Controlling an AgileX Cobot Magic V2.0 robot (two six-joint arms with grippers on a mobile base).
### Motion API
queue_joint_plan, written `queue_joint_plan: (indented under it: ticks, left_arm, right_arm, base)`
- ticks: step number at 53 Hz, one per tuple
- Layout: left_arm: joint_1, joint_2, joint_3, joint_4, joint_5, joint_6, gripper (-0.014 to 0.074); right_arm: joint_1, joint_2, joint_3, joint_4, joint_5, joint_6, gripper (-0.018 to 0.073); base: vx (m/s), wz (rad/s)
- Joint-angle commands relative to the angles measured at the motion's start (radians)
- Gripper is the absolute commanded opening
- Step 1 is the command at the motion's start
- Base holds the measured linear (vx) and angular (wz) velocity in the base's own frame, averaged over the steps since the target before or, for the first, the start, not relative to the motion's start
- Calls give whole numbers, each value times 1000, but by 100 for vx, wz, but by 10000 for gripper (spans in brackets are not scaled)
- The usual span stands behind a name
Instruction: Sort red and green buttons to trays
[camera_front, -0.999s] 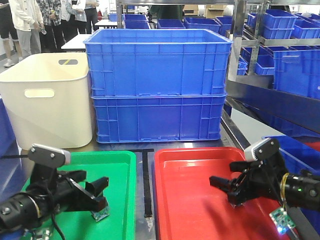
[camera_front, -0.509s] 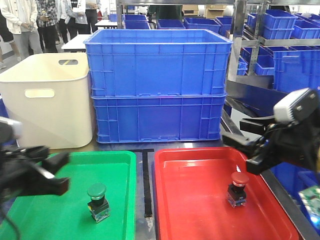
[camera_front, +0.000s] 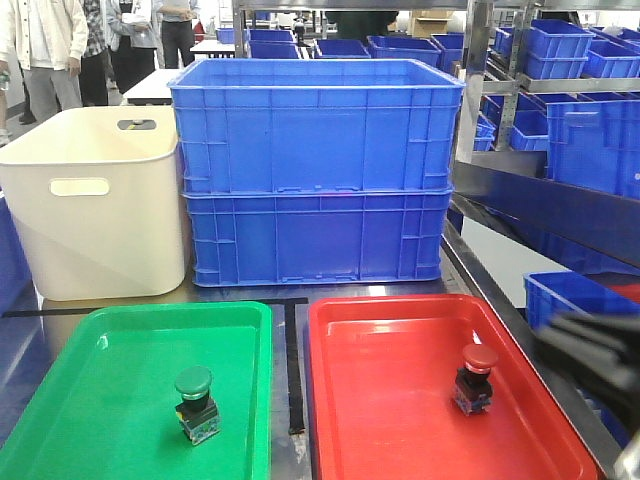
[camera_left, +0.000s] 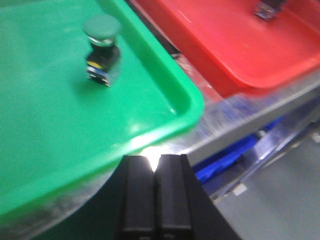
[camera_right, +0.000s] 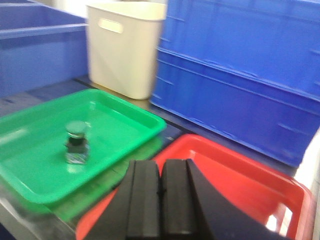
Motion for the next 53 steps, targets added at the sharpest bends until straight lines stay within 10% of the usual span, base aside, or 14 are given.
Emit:
queue_joint_plan:
  ticks: [1,33,40,53]
  left_arm:
    - [-8,-35,13,-94,-166,73,-6]
    - [-8,-37,27,-108,-212,77,-6]
    - [-5,-91,139,6,-381,145,-6]
    - [189,-423,504,-39,-719,213,-6]
  right_arm:
    - [-6,-58,33,0,95,-2,-10]
    - [-6,-116,118,1,103,-1,-10]
    - [-6,-116,118,1,102,-1,-10]
    - [-6,-116,118,1,107,-1,-10]
  base:
    - [0,0]
    - [0,0]
    - [0,0]
    - [0,1]
